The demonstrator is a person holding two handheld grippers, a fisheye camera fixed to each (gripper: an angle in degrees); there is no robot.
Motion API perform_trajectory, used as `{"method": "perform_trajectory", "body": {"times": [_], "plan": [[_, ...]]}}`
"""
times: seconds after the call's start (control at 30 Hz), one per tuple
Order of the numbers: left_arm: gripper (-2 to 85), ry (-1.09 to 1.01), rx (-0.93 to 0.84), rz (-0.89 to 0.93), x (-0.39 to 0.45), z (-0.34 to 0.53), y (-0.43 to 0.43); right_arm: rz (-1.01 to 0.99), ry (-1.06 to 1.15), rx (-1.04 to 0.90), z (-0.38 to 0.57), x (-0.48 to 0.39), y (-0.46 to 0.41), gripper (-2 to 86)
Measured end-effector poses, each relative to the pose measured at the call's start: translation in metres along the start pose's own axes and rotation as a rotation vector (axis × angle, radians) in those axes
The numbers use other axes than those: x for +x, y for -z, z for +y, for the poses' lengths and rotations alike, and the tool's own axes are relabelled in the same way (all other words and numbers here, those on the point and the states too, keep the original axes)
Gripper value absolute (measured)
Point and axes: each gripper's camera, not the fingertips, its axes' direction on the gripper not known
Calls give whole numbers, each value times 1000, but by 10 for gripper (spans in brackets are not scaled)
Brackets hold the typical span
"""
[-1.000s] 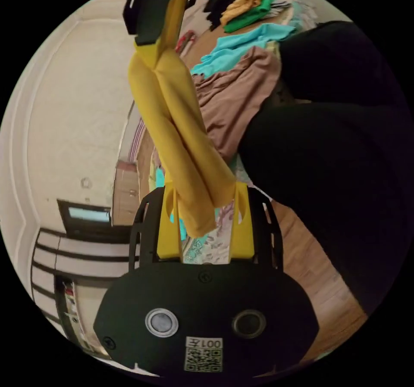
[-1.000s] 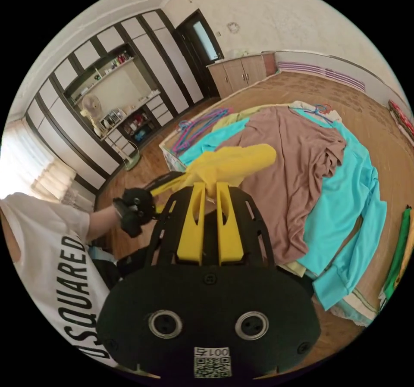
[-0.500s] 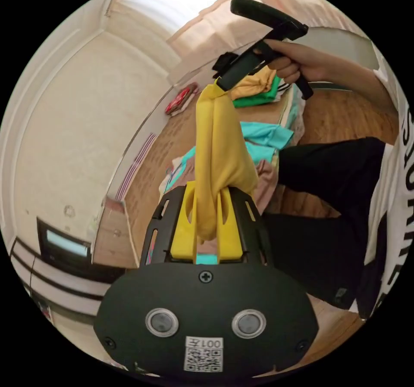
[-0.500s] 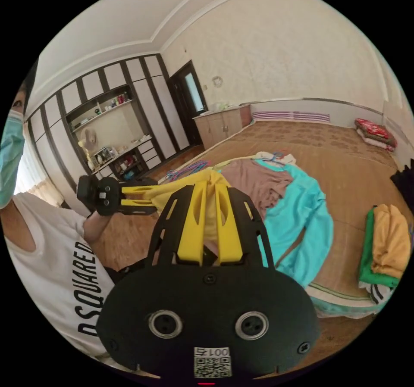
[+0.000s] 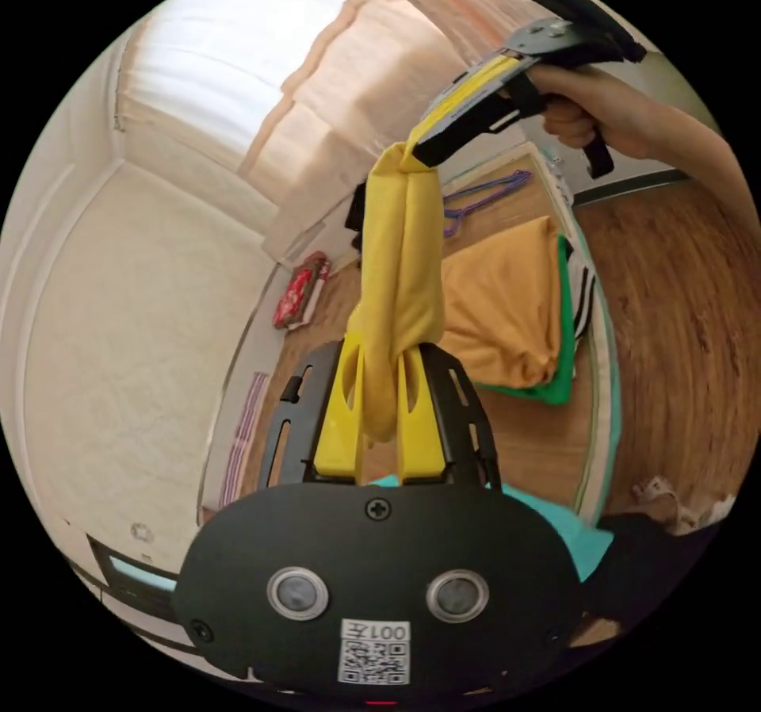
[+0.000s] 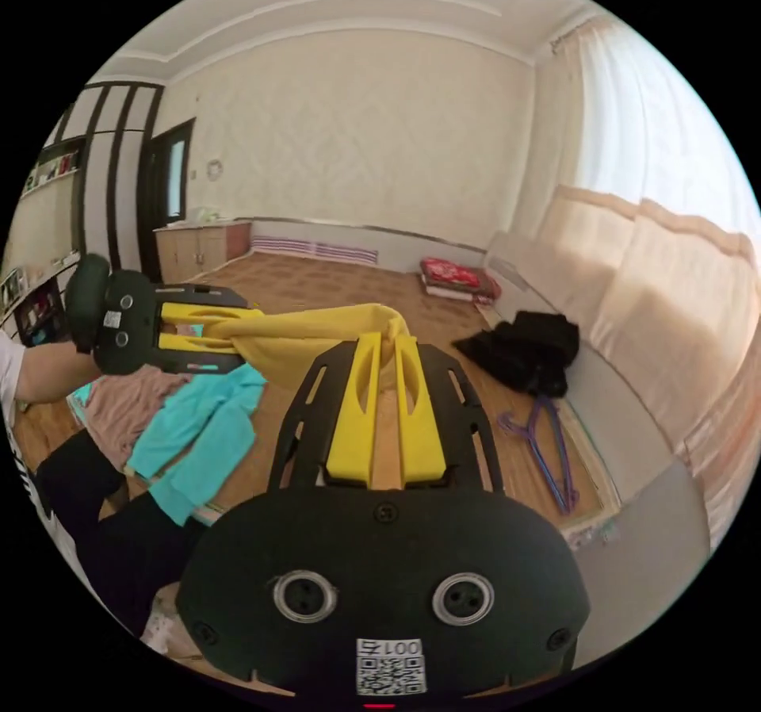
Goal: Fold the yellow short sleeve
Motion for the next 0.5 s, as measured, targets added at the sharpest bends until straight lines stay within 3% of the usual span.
{"method": "perform_trajectory", "body": {"times": [0.17,0.3,0.5], "plan": [[76,-122,-158,255,136,-53,-86,-81,-134,-347,99,90,-53,17],[83,-295,-121,-49,205,-65,-82,-104,-206,-307,157,114,-39,20],[88,-326,-110,-70,213,-64,-89,-158,-231,-293,182,134,-31,25]]}}
